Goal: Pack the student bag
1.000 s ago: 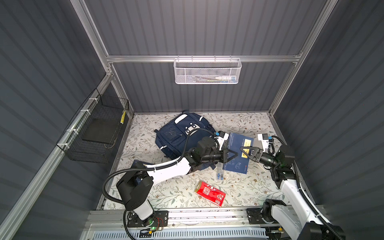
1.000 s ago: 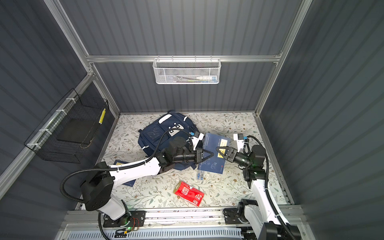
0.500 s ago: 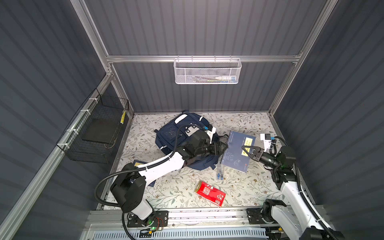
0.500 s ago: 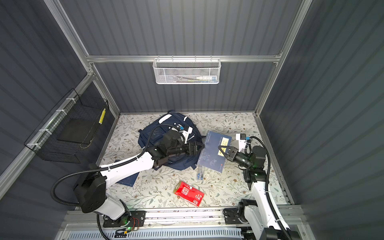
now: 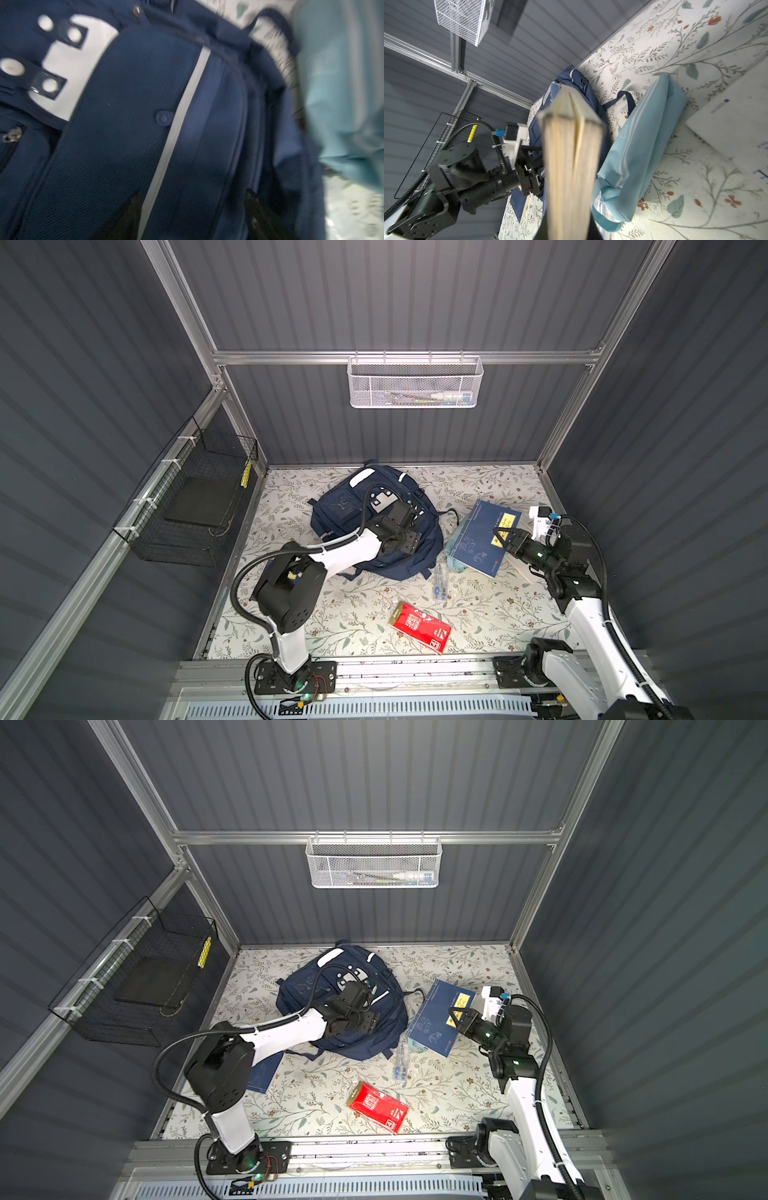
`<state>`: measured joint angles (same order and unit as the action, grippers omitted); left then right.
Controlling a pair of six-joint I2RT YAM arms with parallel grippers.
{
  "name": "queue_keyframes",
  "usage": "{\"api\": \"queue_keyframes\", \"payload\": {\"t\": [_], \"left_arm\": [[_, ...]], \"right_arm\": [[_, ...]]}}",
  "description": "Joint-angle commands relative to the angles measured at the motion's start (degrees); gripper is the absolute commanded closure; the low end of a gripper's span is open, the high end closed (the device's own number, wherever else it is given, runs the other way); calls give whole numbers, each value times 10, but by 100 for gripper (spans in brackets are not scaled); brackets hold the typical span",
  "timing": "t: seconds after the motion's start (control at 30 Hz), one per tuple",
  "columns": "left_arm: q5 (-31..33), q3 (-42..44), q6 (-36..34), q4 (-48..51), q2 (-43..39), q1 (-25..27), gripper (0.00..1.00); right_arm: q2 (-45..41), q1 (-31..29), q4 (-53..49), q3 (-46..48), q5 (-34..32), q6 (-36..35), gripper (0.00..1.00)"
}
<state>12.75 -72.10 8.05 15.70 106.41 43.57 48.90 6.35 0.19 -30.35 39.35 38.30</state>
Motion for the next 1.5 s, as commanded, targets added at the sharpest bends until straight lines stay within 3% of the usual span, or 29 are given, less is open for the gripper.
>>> {"api": "queue_keyframes", "payload": {"t": [0.0,0.07,0.23,0.27,0.33,0.4,0.43,0.53,0.7,0.9,1.13,1.27,1.47], "left_arm": [[40,-52,-54,39,24,3,22],[64,-62,-65,39,38,3,21],[48,-78,-90,25,90,5,13],[53,-83,-90,28,104,5,16],[63,-108,-81,45,115,5,49],[78,-118,-62,61,96,4,93],[91,-125,-54,73,80,2,100],[74,-171,-31,121,17,-20,100],[54,-262,-30,196,-47,-36,100],[12,-292,-22,218,-63,-71,100],[-55,-316,-18,205,-81,-105,100],[-83,-339,-22,213,-81,-117,100],[-113,-353,-14,222,-89,-131,100]], "right_arm": [[2,2,8,-10,-3,-9,100],[0,2,11,-6,-2,-9,100],[-1,2,18,7,-3,-10,100],[2,3,20,9,-1,-9,100],[5,2,23,12,3,-4,100],[12,2,31,15,12,10,100],[18,1,36,16,18,21,100],[36,-32,57,12,14,50,100],[90,-141,125,-14,-55,106,100],[280,-249,281,-89,-117,197,100],[553,-351,360,-289,-229,254,100],[698,-398,333,-451,-285,272,100],[849,-446,257,-649,-387,279,100]]}}
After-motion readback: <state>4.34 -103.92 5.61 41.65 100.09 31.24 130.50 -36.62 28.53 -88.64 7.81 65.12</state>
